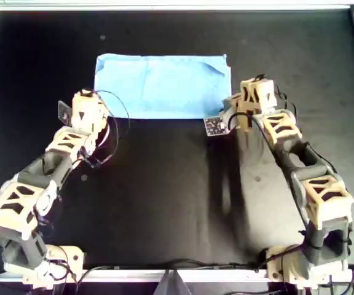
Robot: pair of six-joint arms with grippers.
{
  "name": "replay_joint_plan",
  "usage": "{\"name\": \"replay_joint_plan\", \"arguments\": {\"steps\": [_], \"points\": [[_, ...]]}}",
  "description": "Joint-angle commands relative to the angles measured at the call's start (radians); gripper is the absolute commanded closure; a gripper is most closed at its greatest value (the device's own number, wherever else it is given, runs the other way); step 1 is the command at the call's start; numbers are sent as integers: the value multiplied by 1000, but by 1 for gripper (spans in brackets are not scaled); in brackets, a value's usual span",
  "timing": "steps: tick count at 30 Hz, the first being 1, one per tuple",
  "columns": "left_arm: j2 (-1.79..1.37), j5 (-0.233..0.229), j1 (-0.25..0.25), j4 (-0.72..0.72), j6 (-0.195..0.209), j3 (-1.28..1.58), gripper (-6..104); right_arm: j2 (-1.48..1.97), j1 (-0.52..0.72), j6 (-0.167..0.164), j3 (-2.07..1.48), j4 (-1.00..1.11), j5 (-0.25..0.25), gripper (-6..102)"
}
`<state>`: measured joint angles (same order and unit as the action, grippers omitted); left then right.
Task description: Fold a cloth
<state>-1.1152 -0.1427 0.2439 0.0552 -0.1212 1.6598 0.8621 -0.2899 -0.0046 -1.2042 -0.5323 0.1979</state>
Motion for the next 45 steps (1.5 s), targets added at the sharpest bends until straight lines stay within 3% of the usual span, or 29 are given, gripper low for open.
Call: {"name": "replay_joint_plan", "arguments": {"steps": [1,3,4,7,10,26,40,42,45], "points": [[-40,8,-3,-15,0,-48,87,48,-3,6,46,-14,9,97],[-40,8,-3,-15,0,-44,102,49,8,6,38,-17,9,95],[-43,6,-3,-15,0,-29,103,55,9,6,26,-17,9,95],[-61,5,-3,2,0,-20,96,101,14,5,-35,-17,9,95],[-98,5,0,3,0,54,95,193,15,-9,-141,-17,8,95],[-729,5,202,3,-12,644,97,686,8,-12,-661,-17,8,95],[-896,8,215,3,-15,871,95,885,2,-8,-908,-15,8,94],[-897,8,215,3,-15,876,95,885,8,-11,-908,-15,8,91],[-899,8,215,3,-15,879,89,887,9,2,-908,-15,8,78]]}}
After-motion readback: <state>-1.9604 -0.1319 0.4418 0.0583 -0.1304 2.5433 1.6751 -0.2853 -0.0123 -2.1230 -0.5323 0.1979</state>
